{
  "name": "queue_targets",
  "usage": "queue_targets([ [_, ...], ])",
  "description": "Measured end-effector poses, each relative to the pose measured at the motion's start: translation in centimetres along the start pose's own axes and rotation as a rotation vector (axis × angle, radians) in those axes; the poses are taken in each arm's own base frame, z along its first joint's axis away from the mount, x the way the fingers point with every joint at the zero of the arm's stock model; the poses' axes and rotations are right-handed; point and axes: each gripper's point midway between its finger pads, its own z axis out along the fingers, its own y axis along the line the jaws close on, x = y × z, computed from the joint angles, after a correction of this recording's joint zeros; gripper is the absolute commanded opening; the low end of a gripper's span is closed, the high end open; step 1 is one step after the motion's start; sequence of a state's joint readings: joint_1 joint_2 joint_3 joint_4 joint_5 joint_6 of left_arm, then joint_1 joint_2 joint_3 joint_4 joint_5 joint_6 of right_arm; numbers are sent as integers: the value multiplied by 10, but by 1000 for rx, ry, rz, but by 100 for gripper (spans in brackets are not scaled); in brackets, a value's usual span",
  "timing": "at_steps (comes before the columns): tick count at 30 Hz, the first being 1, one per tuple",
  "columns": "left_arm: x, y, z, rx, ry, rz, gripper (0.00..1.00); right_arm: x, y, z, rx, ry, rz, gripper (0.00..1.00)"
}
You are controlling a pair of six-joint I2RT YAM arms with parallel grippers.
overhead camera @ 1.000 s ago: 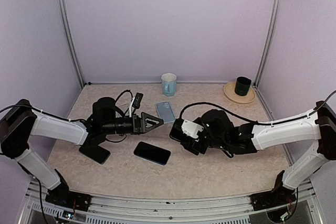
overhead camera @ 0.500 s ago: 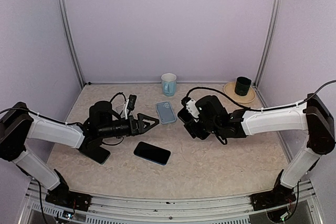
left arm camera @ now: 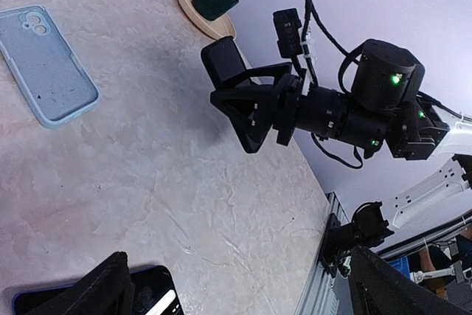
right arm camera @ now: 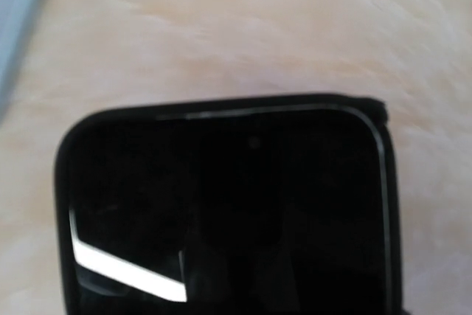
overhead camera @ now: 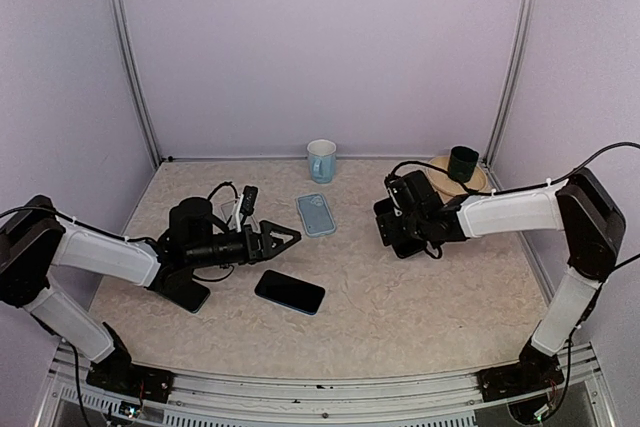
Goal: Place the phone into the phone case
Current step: Place the phone with the phone case at the center of the board.
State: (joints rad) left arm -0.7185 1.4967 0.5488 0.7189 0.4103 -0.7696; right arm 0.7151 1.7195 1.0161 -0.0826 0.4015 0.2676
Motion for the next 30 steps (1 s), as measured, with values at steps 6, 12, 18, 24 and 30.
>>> queue_targets([
  [6,-1,-1,0,6,-5,-6,99,11,-33,18,45,49,120,73],
  [12,0,-1,0,6,-5,-8,99,28,-57,27,70,93,187,73],
  [18,4,5,3,-7,8,-17,99,43,-67,38,82,136,229,73],
  [24,8,7,4,-11,17,-23,99,63,-64,49,87,195,256,75],
  [30,9,6,5,-8,20,-22,99,65,-64,49,94,205,287,78],
])
